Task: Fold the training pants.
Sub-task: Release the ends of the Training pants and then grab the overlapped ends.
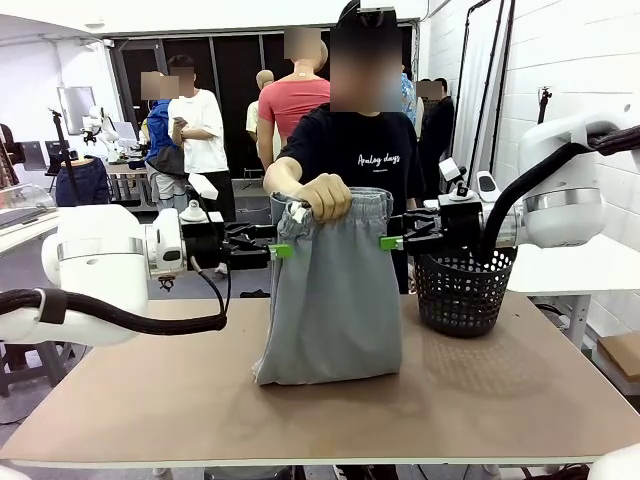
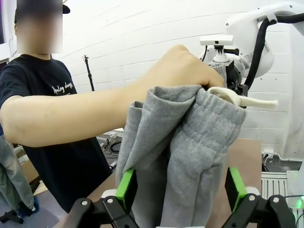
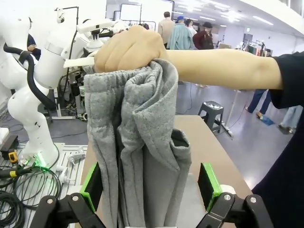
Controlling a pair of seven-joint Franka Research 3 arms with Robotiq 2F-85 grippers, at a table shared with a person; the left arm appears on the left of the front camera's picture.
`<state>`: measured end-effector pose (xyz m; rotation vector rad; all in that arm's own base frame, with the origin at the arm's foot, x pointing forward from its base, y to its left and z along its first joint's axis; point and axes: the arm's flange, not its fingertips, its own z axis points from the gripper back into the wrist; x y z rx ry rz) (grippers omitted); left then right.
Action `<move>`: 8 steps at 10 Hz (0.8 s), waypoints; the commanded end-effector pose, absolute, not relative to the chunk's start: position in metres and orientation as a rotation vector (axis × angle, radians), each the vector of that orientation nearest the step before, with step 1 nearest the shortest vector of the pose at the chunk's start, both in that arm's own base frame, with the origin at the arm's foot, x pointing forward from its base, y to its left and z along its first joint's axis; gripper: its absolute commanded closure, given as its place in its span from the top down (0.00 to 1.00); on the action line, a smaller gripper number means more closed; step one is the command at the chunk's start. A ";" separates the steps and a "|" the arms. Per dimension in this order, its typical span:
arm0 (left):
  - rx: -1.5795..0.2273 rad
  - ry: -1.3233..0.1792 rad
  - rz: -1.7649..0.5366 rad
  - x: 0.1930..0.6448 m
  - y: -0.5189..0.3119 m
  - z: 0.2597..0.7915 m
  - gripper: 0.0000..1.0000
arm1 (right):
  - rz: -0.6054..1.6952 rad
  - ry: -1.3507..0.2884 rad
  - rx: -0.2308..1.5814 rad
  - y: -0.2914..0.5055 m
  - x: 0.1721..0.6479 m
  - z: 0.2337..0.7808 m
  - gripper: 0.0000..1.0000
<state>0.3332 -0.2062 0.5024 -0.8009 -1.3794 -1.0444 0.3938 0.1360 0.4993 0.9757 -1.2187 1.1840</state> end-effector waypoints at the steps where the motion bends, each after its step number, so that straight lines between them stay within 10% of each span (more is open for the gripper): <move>1: -0.794 -1.405 -1.003 0.326 -0.203 0.500 0.98 | 1.140 -1.269 0.956 0.137 0.389 0.496 1.00; 8: -0.792 -1.385 -1.034 0.335 -0.195 0.490 0.98 | 1.148 -1.190 1.062 0.145 0.393 0.485 1.00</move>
